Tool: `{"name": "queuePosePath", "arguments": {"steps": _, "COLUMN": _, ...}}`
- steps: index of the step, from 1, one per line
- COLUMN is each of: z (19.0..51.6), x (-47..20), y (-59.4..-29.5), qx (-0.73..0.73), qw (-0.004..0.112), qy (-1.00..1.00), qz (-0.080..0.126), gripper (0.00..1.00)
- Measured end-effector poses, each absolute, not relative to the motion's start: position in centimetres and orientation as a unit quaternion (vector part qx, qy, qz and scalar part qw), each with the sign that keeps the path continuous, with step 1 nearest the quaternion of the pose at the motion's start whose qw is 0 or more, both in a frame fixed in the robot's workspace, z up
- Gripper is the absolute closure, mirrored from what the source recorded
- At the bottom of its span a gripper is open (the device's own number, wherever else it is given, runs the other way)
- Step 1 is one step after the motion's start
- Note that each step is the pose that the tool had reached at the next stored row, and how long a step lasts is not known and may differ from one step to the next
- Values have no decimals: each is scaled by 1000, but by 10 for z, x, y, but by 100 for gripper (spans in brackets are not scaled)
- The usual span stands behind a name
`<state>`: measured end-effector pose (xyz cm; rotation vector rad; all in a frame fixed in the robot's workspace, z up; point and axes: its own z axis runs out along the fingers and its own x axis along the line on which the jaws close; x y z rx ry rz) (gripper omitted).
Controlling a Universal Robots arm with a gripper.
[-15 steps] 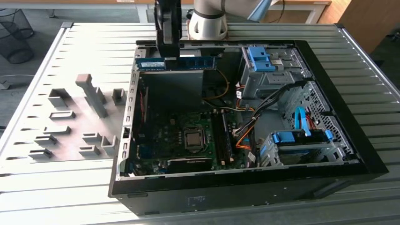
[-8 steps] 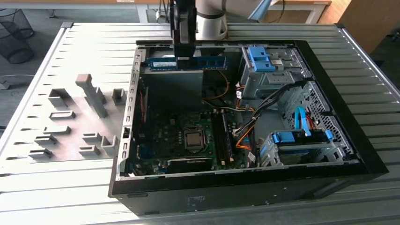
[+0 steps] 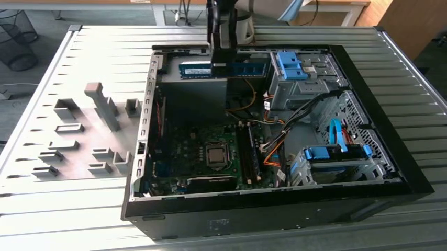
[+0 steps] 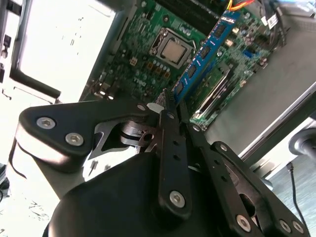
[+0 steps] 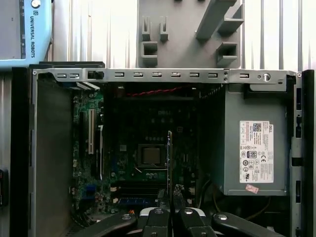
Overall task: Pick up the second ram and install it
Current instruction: 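Pick up the second ram and move it above second insertion slot, then insert the second ram into the second slot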
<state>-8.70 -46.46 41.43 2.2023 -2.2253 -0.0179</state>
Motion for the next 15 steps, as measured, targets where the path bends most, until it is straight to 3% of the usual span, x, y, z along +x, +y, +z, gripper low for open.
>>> {"name": "queuePosePath", "arguments": {"steps": 15, "z": 414, "x": -64, "y": -465, "qx": 703, "qw": 5, "qy": -711, "qz": -6, "gripper": 86}}
